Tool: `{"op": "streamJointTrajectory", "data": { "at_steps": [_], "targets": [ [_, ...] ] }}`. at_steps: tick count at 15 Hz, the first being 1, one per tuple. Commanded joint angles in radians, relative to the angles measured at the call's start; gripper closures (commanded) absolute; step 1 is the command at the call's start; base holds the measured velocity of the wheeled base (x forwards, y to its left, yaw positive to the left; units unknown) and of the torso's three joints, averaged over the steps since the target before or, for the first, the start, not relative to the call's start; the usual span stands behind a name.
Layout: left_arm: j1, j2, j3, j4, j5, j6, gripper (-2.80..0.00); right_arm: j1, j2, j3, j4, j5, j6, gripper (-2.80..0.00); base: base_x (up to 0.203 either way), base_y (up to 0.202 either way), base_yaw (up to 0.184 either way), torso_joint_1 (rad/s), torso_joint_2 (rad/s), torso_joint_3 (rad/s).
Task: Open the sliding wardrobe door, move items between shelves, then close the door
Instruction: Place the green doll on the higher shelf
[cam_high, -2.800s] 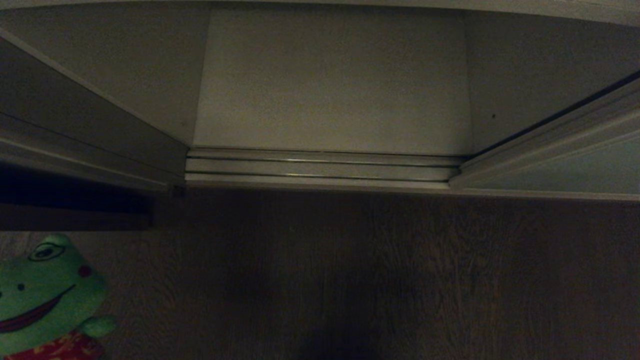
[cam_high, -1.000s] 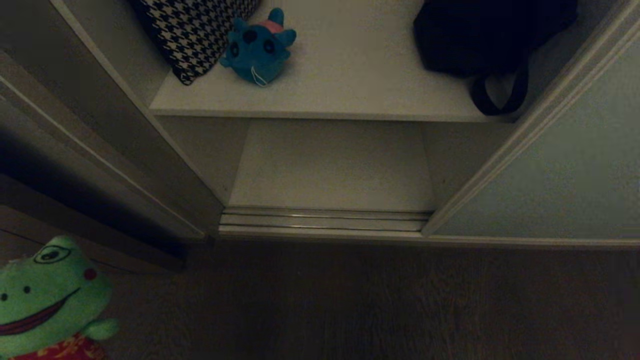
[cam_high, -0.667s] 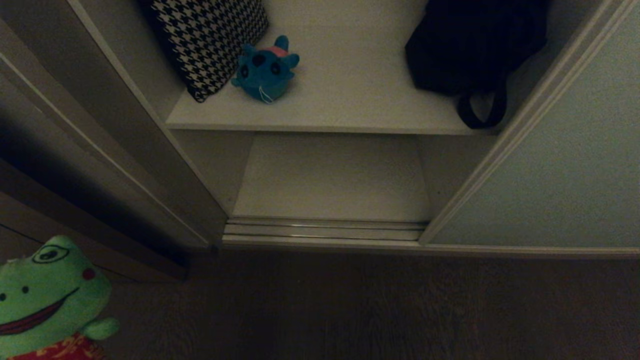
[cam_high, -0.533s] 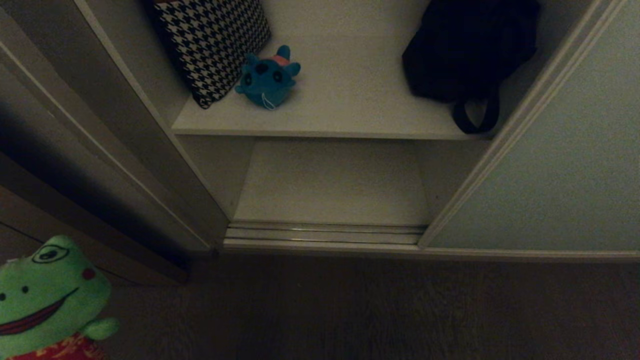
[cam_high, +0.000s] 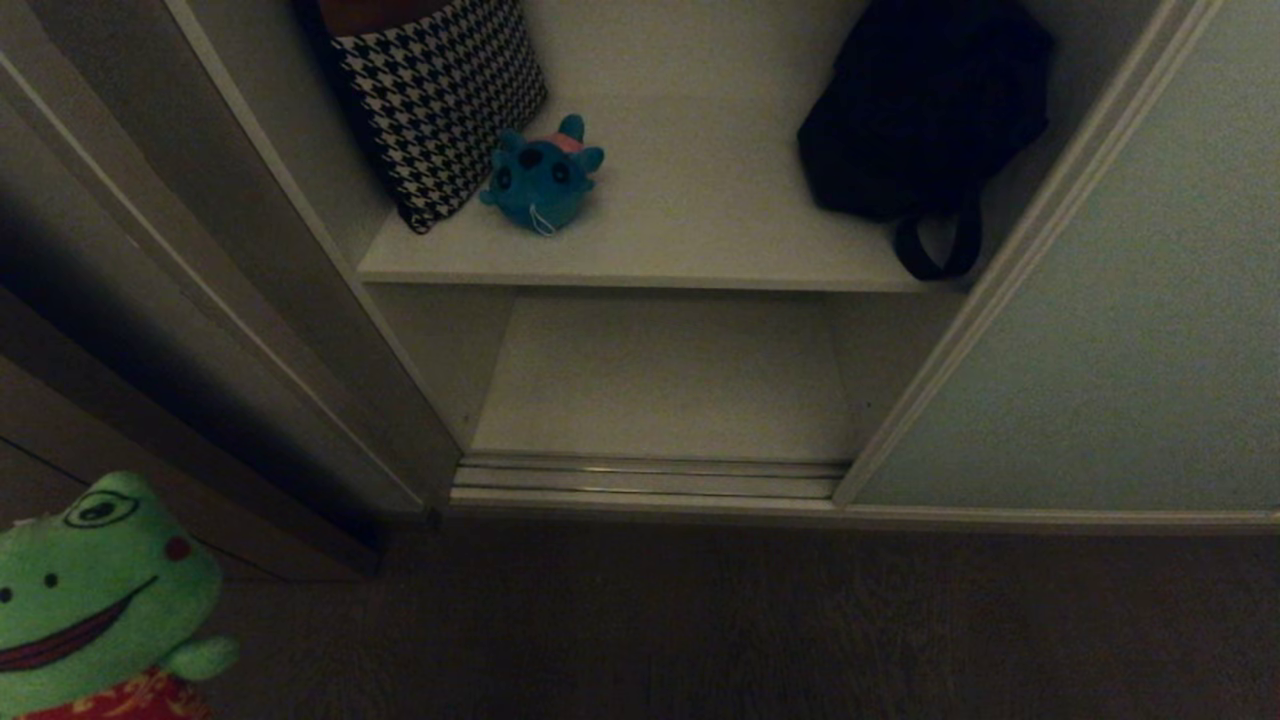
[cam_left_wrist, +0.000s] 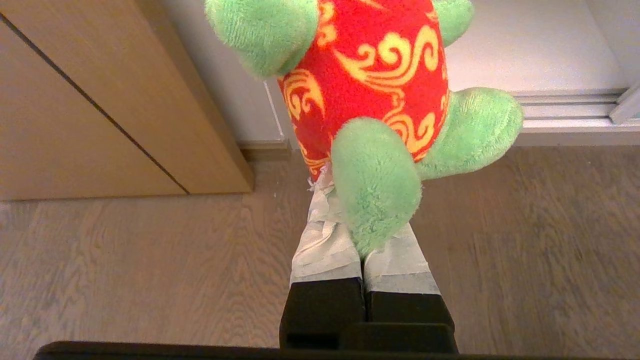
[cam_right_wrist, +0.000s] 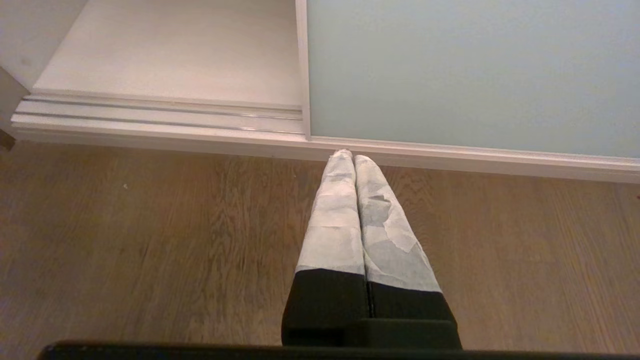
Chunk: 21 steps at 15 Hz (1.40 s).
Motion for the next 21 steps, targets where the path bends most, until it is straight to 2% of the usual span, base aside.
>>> {"op": "streamJointTrajectory", "data": {
  "at_steps": [1, 7, 18, 21],
  "targets": [
    [0.0, 0.003, 0.0, -0.001, 0.0, 0.0, 0.0, 0.0, -0.003, -0.001, -0.001, 0.001, 0.0, 0.0, 0.0, 0.0, 0.0, 0.0, 0.0, 0.0],
    [-0.001, 0.003, 0.0, -0.001, 0.0, -0.003, 0.0, 0.0, -0.003, -0.001, -0.001, 0.001, 0.0, 0.0, 0.011, 0.0, 0.0, 0.0, 0.0, 0.001],
    [-0.001, 0.003, 0.0, -0.005, 0.001, -0.011, 0.0, 0.0, -0.003, -0.001, -0.001, 0.001, 0.0, 0.0, 0.193, 0.0, 0.001, 0.002, 0.0, 0.003],
    [-0.001, 0.005, -0.001, 0.0, -0.001, 0.022, 0.0, 0.0, -0.003, -0.001, -0.001, 0.001, 0.0, 0.0, 0.041, 0.0, 0.001, 0.003, 0.0, 0.001]
  ]
}}
